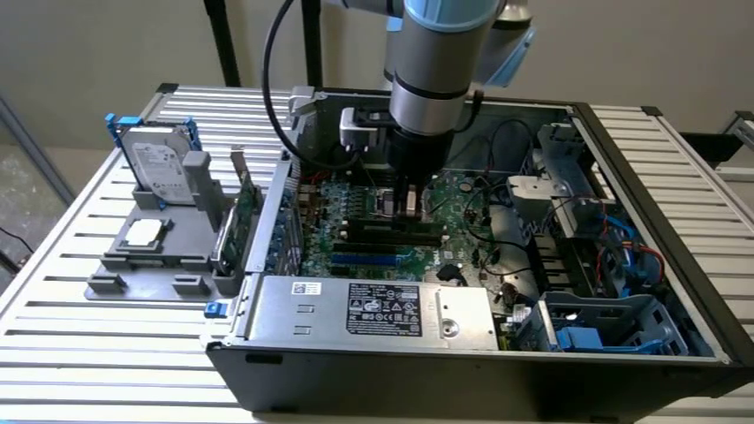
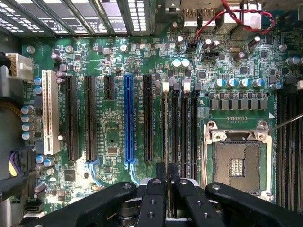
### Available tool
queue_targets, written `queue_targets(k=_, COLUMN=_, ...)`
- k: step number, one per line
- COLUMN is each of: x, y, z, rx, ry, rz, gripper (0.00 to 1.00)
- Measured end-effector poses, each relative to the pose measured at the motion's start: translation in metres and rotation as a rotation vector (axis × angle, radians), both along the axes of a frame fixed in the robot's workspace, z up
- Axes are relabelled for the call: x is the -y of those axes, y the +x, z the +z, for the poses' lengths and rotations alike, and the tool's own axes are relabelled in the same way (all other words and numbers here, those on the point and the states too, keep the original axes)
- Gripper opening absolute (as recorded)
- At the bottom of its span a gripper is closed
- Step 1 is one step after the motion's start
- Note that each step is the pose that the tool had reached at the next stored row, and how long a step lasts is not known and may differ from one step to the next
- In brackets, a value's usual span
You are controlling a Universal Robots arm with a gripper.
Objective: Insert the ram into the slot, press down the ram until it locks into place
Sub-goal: 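Insert the ram into the slot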
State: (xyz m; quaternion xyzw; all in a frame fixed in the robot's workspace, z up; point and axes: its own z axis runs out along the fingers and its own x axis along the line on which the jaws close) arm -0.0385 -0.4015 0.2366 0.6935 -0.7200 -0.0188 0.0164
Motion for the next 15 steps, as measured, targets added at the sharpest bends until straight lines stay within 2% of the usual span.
queue_targets(k=15, x=0.0, y=0.0, z=-0.0044, rx=0.0, ry=0.0, rz=0.003, gripper=0.13)
